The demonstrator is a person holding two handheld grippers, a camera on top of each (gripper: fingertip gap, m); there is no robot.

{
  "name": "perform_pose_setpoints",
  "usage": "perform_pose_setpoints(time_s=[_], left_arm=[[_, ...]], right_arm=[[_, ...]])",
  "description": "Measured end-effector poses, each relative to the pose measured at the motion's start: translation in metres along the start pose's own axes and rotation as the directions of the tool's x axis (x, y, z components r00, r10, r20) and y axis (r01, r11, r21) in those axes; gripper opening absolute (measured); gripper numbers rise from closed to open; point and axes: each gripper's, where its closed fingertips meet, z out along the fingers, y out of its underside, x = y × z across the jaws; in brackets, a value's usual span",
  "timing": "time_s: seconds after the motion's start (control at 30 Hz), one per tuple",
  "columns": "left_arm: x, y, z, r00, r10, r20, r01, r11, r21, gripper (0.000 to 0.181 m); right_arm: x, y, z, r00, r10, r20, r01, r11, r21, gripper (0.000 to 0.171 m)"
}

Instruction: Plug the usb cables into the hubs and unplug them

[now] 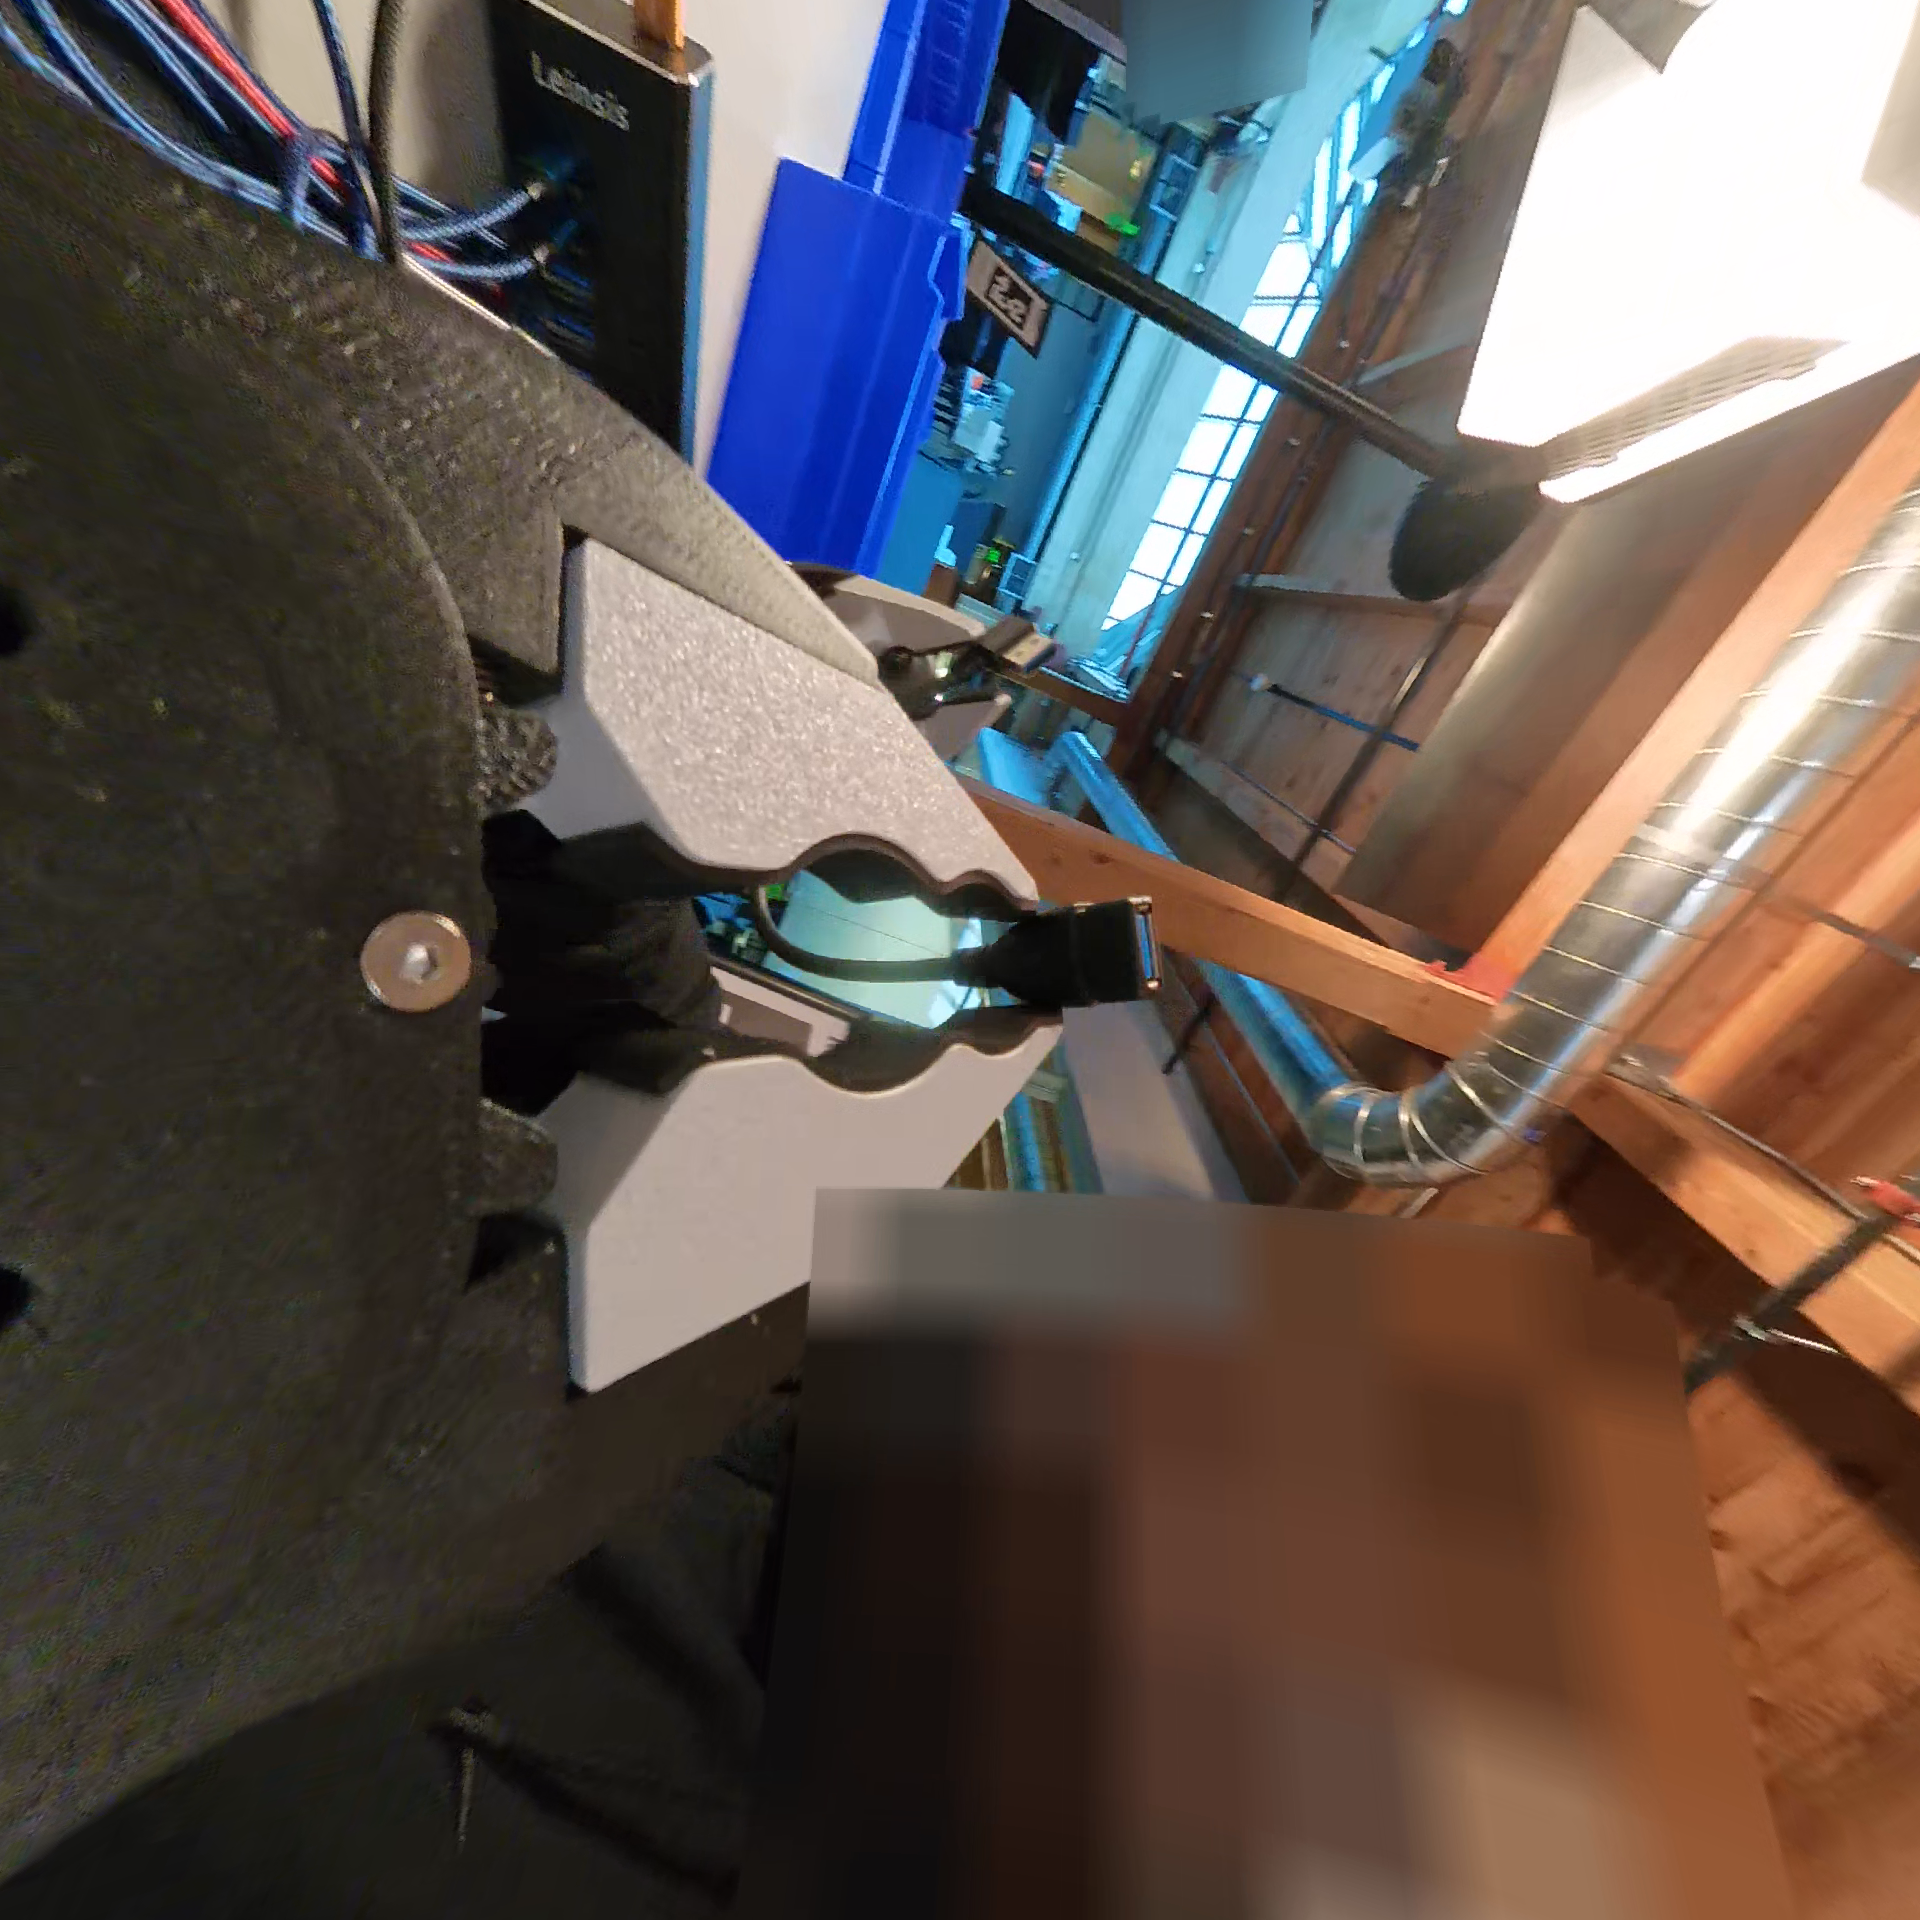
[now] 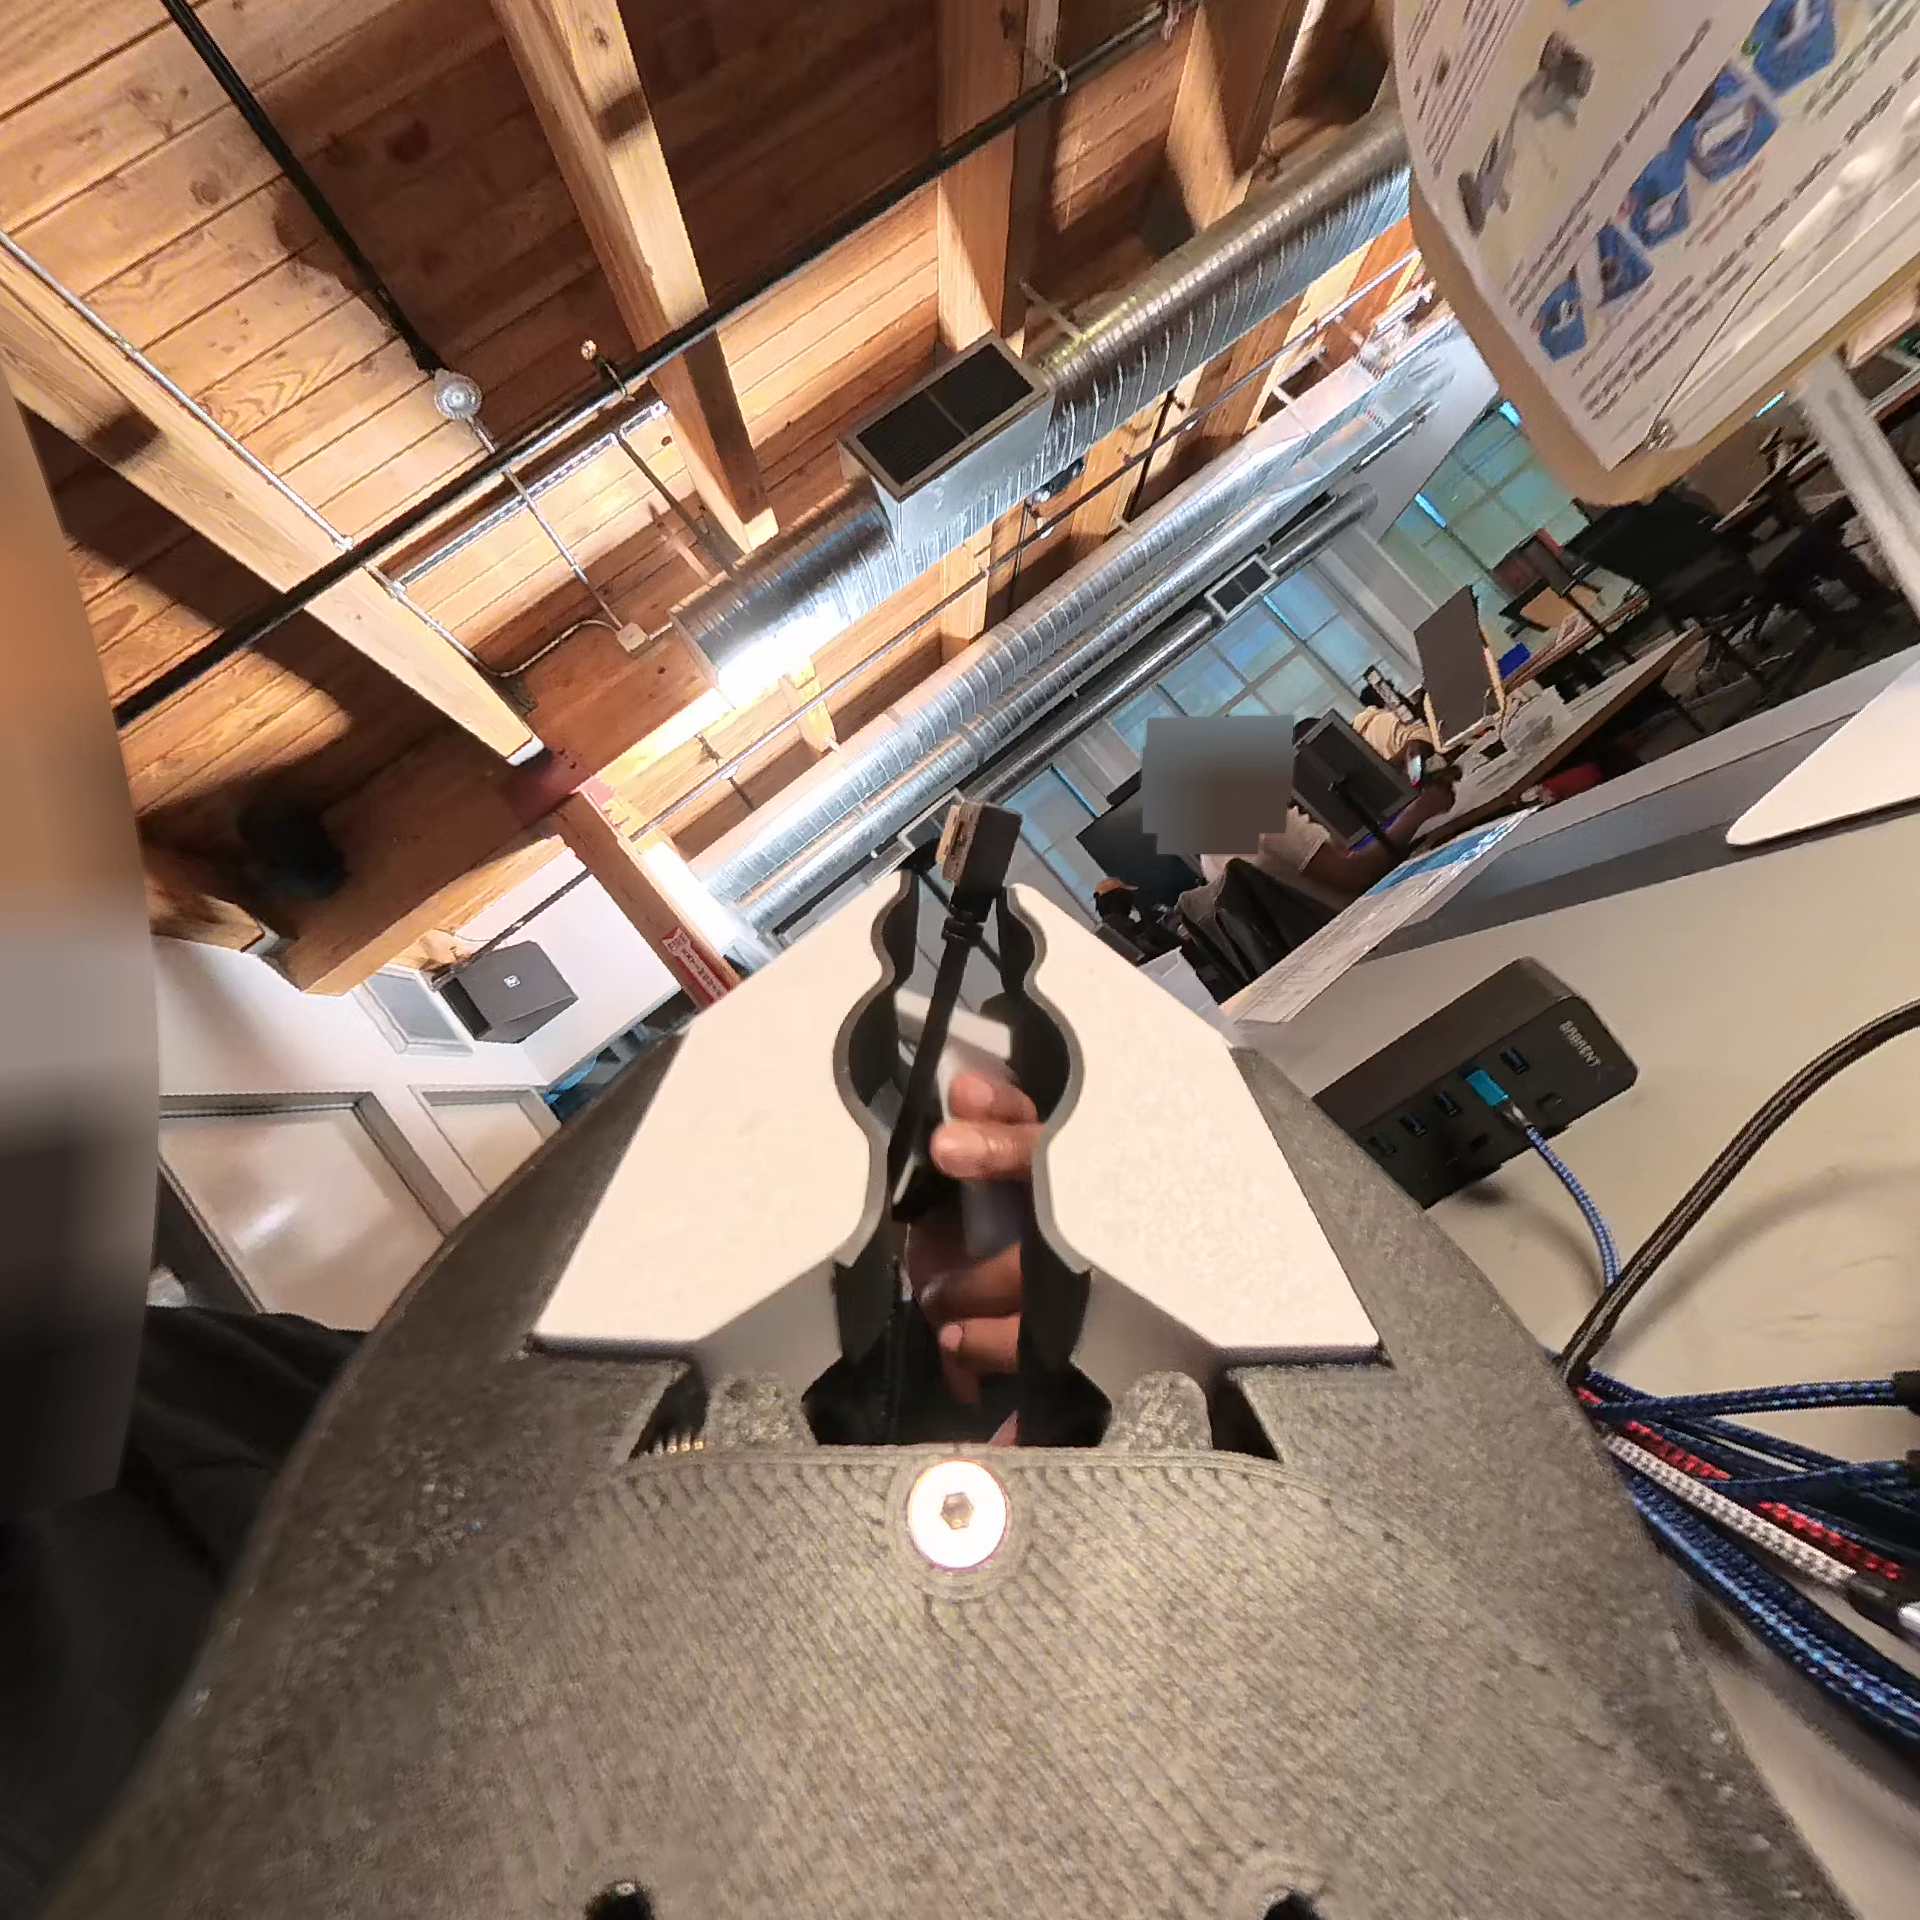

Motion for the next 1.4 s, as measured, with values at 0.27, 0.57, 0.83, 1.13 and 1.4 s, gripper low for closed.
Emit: perform_pose_setpoints(time_s=[0.27,0.57,0.83,1.13,1.4], left_arm=[[-0.01,0.01,-0.002,0.998,0.03,0.049,-0.025,0.995,-0.094,0.019],[-0.059,0.039,-0.035,0.88,0.349,0.322,-0.137,0.836,-0.53,0.025],[-0.063,0.024,-0.056,0.742,0.587,0.324,-0.21,0.662,-0.719,0.041],[-0.041,0.032,0.007,0.836,0.409,0.365,-0.195,0.845,-0.499,0.038],[-0.033,0.05,0.018,0.836,0.456,0.304,-0.236,0.8,-0.551,0.015]], right_arm=[[-0.002,-0.013,-0.003,1.0,-0.022,-0.003,0.022,0.999,0.042,0.008],[-0.004,-0.02,-0.005,0.994,-0.108,-0.024,0.109,0.994,0.032,0.007],[-0.011,-0.005,0.001,0.983,-0.181,-0.014,0.18,0.982,-0.058,0.007],[-0.022,0.046,0.015,0.966,-0.256,0.031,0.256,0.939,-0.23,0.006],[-0.026,0.066,0.016,0.942,-0.329,0.066,0.333,0.892,-0.304,0.007]])
